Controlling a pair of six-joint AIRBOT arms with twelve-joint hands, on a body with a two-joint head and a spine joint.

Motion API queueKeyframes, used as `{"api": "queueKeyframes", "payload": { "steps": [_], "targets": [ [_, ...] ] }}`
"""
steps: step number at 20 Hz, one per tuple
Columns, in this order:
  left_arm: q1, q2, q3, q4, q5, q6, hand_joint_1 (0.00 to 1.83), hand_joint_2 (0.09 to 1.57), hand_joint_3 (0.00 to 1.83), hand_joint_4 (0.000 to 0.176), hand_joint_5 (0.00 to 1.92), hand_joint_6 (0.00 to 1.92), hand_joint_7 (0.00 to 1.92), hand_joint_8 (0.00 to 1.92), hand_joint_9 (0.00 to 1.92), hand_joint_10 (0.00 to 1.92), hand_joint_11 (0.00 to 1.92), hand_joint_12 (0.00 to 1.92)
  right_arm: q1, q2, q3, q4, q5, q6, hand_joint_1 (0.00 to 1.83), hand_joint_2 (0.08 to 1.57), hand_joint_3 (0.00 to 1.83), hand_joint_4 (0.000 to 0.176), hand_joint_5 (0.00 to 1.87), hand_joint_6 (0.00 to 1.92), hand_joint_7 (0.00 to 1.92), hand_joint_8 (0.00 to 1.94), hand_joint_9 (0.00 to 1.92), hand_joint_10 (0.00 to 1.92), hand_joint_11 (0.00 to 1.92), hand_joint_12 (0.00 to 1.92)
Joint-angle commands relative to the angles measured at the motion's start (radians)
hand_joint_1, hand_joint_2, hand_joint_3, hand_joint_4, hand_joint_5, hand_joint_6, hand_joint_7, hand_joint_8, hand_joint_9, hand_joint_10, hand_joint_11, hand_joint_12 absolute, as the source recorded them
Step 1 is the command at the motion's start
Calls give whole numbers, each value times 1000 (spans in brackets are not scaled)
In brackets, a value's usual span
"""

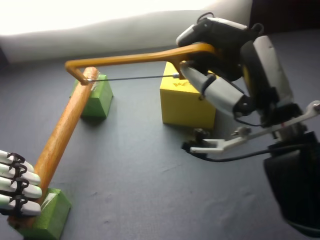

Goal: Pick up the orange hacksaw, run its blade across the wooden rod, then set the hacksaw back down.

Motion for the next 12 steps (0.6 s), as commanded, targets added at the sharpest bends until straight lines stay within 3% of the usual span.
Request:
{"api": "queueKeyframes", "payload": {
  "steps": [1,7,12],
  "targets": [
    [-10,-1,-3,-41,-23,-2,125,1251,1,0,77,3,66,1,83,1,0,247,17,-10,6,-47,118,21,1380,1116,0,0,862,1004,976,937,1000,1226,949,1356],
    [-10,-1,1,-41,-23,-2,121,1255,1,0,108,2,90,2,109,3,0,331,48,-84,22,-14,120,20,1379,1121,1,0,838,1042,966,941,1000,1230,937,1363],
    [-10,0,-1,-41,-23,-2,108,1269,3,0,114,1,86,1,100,1,0,243,45,-109,15,12,96,22,1382,1113,0,0,862,1001,977,940,1013,1205,961,1303]
  ]
}}
